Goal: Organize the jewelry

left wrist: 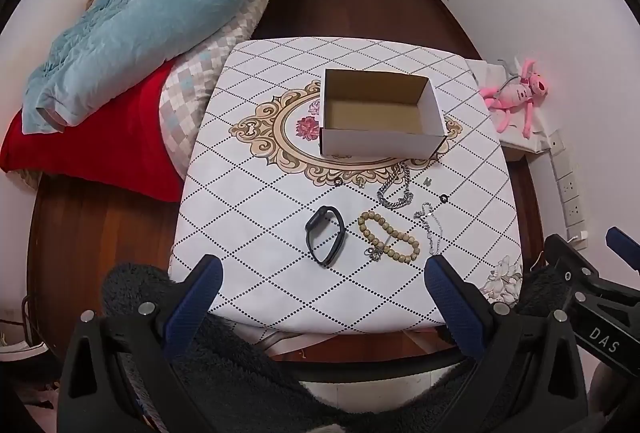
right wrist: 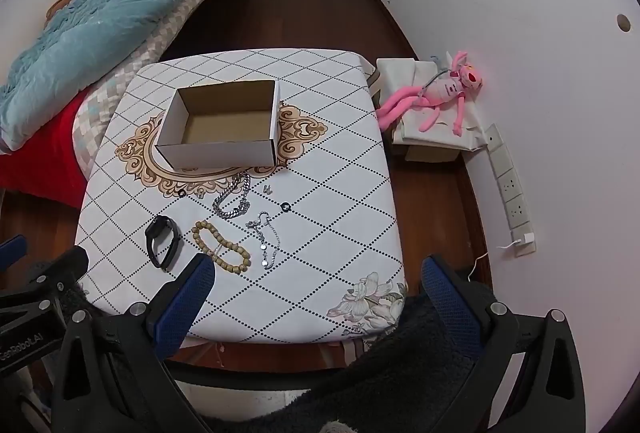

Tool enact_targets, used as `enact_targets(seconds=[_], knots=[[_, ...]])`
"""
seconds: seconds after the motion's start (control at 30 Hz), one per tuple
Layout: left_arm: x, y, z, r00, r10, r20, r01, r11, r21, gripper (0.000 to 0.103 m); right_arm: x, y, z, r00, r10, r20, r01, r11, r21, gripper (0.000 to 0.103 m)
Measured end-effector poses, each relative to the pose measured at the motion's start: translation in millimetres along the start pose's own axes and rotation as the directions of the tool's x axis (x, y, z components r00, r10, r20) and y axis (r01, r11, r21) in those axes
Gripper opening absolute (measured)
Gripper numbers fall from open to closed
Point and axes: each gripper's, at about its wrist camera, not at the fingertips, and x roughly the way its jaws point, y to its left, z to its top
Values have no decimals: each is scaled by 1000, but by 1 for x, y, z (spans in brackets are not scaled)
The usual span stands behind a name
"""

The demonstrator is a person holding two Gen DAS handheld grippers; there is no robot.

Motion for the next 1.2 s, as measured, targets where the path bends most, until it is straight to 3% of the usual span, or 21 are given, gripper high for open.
enact_targets(seconds=[1.2], knots=[[-4, -1, 2, 1000, -2, 14, 1, 1000, 4, 103, -4, -1, -3, 1000, 2, -1, -2, 1000, -1, 103]])
